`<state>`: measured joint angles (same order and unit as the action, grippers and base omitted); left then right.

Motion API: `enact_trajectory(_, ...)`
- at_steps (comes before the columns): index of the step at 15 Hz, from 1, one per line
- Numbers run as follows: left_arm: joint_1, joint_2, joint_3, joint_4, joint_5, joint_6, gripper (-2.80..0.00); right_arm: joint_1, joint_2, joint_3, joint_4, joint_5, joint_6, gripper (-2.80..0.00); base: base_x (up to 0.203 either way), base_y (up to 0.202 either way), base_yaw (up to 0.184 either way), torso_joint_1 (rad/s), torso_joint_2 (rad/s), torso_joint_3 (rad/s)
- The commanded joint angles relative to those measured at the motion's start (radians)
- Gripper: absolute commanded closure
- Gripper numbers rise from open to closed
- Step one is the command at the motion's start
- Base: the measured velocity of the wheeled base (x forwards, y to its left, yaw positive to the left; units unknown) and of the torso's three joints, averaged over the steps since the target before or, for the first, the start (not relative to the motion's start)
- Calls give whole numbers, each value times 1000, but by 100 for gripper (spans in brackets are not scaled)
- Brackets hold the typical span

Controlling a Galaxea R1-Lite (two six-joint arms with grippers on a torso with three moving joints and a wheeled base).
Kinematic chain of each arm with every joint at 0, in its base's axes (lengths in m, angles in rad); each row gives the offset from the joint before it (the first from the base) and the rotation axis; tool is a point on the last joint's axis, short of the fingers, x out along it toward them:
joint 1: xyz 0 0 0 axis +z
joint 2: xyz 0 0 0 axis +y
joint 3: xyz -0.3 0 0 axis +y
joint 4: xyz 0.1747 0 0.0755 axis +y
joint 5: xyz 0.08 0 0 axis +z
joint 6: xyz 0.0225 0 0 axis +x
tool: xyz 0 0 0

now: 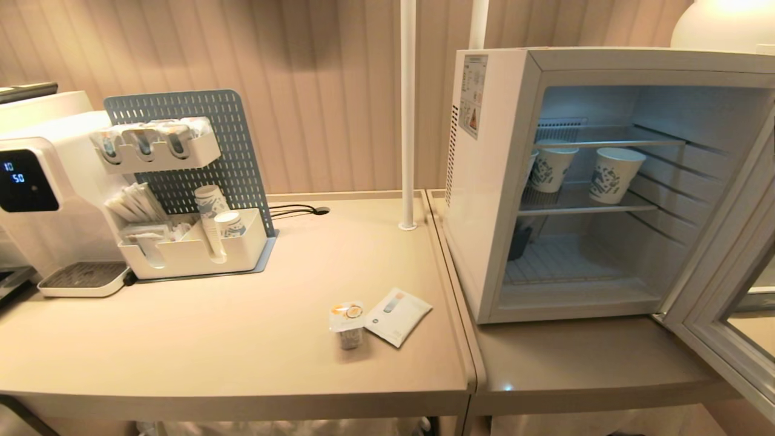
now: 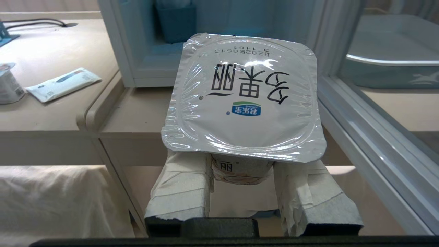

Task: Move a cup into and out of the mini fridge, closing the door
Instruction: Put the yoghurt in the freezer

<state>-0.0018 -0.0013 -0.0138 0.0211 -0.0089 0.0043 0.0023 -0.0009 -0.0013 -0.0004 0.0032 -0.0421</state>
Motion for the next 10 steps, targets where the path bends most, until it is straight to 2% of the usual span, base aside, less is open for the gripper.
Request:
enact_trajectory(1,0,-1,0,0,0,0,0,1,2,0,0,0,-1,0,0,0,0,0,0,0)
enact_trajectory(10,0,-1,0,-1,0,0,0,1,2,0,2,0,2,0,0,0,0,0,0,0)
